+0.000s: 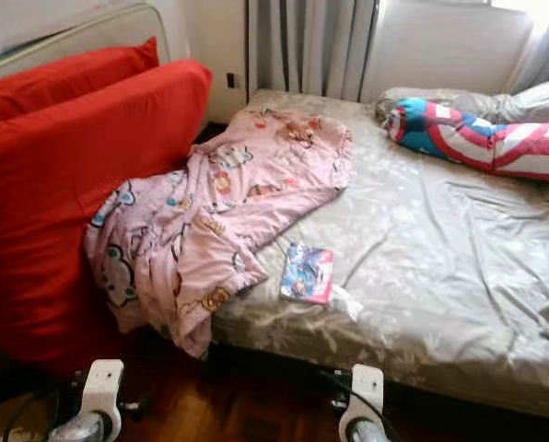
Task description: Clean up the room
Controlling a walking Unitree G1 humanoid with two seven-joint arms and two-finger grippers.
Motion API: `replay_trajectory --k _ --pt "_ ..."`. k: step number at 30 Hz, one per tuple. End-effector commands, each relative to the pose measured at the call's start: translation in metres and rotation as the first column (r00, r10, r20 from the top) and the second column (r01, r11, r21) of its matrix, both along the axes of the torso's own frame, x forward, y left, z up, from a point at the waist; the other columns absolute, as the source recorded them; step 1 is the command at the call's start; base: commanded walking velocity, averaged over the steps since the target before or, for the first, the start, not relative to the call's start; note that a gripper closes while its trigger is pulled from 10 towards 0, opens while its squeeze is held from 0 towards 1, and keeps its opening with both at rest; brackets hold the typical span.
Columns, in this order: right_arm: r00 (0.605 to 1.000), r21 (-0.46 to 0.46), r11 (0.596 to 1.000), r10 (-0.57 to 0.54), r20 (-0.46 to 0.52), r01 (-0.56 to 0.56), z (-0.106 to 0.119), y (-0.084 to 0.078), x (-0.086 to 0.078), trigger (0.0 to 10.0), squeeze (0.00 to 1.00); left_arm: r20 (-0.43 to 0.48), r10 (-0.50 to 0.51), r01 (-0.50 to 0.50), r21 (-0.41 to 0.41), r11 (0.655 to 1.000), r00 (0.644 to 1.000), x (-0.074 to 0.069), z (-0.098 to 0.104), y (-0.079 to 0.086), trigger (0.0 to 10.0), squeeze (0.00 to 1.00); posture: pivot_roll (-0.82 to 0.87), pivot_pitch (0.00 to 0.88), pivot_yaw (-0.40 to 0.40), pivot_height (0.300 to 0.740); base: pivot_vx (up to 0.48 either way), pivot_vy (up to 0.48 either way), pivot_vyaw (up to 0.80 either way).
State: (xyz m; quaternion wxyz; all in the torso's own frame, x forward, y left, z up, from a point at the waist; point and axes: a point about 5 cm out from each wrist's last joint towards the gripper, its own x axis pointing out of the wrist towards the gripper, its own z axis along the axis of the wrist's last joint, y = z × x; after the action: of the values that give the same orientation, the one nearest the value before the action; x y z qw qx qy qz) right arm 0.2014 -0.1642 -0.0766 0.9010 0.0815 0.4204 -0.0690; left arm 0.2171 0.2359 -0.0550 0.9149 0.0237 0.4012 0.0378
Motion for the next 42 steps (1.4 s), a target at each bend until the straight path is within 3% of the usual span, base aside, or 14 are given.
replay_trajectory --k 1,42 --pt "1.0 -0.002 1.0 -0.001 -0.008 0.001 -0.0004 -0.002 -0.0007 10.0 0.0 -0.017 0.01 -0.011 -0.01 1.0 1.0 -0.0025 -0.0019 0.0 10.0 0.0 -0.04 0.0 -0.04 0.74 0.274 0.0 0.0" --pt "1.0 -0.002 1.0 -0.005 -0.006 0.005 0.0 -0.002 0.0001 10.0 0.0 -0.02 -0.002 0.002 -0.013 1.0 1.0 -0.0016 -0.0014 -0.0003 10.0 0.0 -0.04 0.0 -0.038 0.74 0.264 0.0 0.0"
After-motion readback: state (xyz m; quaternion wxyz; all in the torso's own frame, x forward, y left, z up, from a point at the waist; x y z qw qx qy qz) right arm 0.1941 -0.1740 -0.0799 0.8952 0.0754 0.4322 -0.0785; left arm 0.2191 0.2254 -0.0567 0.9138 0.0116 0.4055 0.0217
